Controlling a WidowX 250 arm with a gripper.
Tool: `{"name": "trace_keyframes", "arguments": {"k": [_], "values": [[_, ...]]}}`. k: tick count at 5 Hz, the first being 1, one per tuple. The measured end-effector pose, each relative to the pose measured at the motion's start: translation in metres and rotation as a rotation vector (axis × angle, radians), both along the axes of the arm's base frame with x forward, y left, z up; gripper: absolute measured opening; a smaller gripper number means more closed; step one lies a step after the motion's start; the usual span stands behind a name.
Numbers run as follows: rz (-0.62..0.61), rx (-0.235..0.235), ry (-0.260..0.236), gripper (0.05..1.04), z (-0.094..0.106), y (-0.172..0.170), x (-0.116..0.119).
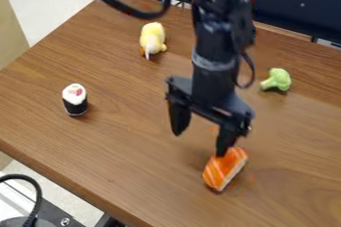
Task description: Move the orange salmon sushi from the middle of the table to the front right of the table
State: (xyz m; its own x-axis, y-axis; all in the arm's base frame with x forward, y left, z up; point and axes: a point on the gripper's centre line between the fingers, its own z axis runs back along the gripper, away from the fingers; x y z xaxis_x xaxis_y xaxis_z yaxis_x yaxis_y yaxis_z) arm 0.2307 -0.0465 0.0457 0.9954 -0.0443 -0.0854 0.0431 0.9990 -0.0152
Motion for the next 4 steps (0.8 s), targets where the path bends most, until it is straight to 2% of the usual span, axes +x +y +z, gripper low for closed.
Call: {"name": "trace_keyframes", "arguments": {"k": [2, 3, 4], "values": [[0.065, -0.075, 0.005, 0.991, 0.026, 0.028, 0.022], [0.094, -0.088, -0.002, 0.991, 0.034, 0.041, 0.028], [0.119, -0.088, -0.040, 0.991, 0.042, 0.053, 0.037]]}}
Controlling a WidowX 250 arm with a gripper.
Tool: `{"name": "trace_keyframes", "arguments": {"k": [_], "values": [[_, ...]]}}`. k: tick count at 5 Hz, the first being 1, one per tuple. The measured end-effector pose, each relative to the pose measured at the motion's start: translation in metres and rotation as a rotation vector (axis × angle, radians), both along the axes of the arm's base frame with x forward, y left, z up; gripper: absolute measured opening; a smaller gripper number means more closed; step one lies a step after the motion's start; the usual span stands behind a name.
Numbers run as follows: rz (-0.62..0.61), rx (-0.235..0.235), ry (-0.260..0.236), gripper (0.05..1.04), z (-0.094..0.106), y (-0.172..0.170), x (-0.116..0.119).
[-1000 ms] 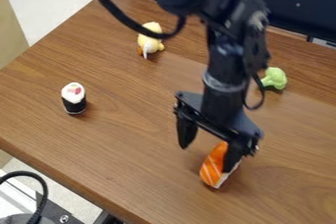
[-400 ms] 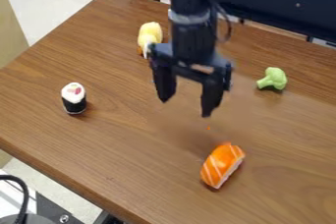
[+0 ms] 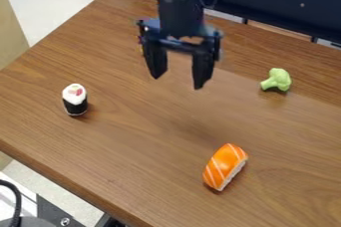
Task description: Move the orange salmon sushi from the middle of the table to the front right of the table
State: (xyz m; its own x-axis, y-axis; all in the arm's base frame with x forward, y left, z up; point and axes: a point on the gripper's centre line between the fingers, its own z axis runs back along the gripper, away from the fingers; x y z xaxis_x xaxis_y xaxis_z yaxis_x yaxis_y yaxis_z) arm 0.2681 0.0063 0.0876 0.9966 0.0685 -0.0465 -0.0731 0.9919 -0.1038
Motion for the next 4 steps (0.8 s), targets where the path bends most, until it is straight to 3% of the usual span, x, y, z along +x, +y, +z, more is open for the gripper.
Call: {"name": "trace_keyframes", "arguments": {"k": [1, 3, 4], "values": [[0.018, 0.025, -0.095, 0.991, -0.002, 0.010, 0.014], [0.030, 0.059, -0.137, 0.991, -0.014, 0.015, 0.026], [0.000, 0.073, -0.113, 0.991, -0.022, 0.015, 0.025]]}}
